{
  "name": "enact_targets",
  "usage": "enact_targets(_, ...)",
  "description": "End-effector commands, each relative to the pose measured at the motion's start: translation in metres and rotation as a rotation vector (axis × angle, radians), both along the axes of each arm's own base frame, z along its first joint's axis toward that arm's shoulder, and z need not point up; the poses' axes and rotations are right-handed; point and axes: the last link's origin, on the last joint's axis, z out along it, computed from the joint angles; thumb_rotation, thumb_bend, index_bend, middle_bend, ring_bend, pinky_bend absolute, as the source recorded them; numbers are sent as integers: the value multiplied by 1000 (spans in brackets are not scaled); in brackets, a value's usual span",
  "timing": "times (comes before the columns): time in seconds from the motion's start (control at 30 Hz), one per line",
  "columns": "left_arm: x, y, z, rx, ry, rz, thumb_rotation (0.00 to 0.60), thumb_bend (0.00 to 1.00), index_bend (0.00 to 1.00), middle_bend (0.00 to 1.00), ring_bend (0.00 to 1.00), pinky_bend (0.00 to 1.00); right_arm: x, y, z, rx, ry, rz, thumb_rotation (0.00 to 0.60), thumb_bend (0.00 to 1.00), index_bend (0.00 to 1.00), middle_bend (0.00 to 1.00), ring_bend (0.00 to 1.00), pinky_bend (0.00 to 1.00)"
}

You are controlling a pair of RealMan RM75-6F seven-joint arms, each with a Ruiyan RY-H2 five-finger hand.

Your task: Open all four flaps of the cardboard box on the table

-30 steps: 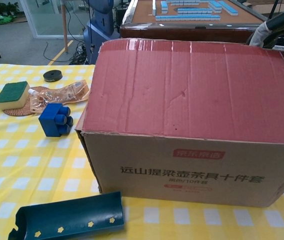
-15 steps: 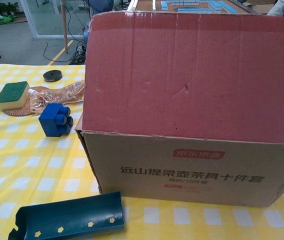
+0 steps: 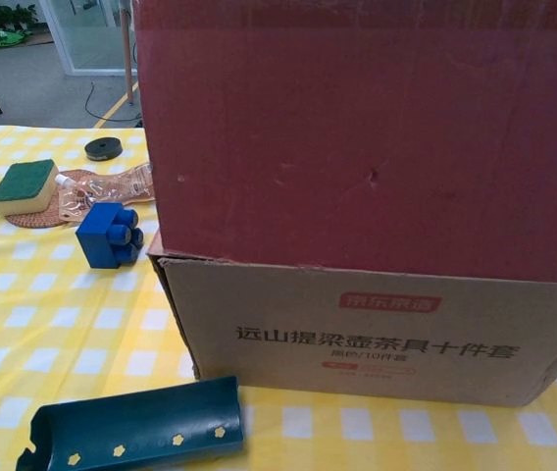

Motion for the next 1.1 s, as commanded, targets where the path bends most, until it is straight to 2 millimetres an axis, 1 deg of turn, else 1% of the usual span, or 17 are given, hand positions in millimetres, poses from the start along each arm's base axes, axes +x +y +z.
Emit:
enact_targets(0.03,1,0,0,1,-1,0,600,334,369,257,141,0,-4,3,8,42,4,28,600,1000,398,293,212,187)
enact_targets(0.13,1,-1,1,3,-1,0,600,334,369,257,141,0,-6,6,10,70,17,38,600,1000,398,297,213,191)
enact_targets(0.27,2,-1,0,1,0,-3,600,333,369,257,141,0,-7,11,14,120,-15,43,600,1000,398,302,213,191)
enact_targets(0.47,3,-1,1,1,-7,-4,600,334,369,257,141,0,-9,13,19,153,-11,73,600,1000,398,302,213,199)
enact_targets(0.63,3,-1,2,4,-5,-5,600,333,369,257,141,0,-7,15,25,162,-28,86,600,1000,398,302,213,200)
enact_targets(0.93,2,-1,3,9,-4,-3,600,334,369,257,141,0,-5,22,10,286,-14,108,600,1000,398,302,213,213)
enact_targets(1.1,1,2,4,8,-1,-5,600,334,369,257,141,0,-7,20,7,279,8,91,600,1000,398,303,213,213)
